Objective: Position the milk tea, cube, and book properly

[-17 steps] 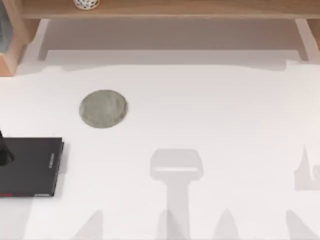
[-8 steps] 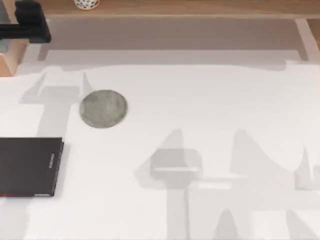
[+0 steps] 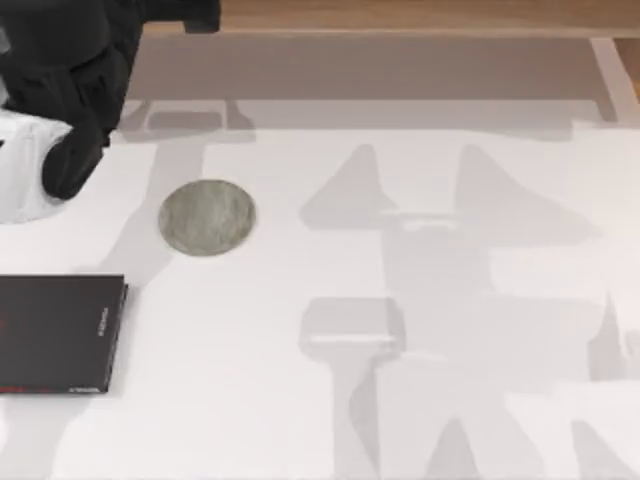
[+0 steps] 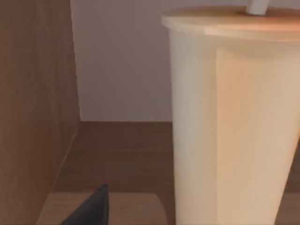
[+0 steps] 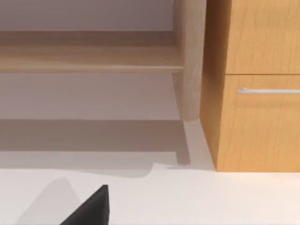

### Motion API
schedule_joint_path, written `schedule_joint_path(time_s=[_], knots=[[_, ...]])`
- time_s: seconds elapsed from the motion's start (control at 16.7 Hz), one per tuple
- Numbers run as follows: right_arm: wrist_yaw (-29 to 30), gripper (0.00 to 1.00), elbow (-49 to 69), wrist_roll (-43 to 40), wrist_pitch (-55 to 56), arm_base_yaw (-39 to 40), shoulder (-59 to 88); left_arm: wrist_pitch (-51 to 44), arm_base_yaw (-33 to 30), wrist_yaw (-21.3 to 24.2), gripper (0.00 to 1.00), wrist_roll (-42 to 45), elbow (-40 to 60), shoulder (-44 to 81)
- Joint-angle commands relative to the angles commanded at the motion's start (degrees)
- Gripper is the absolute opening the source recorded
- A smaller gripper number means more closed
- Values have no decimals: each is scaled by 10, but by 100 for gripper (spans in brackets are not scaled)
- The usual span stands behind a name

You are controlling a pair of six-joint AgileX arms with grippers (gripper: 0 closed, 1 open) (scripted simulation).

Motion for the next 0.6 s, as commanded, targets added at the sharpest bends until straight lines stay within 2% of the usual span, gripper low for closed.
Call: schedule_joint_path(time_s=[0.18,0.6], knots=[[0,100,0,0,0,0,0,20,-9,-8,100,0,27,41],[0,100,0,0,0,0,0,18,-6,-6,100,-1,36,49]])
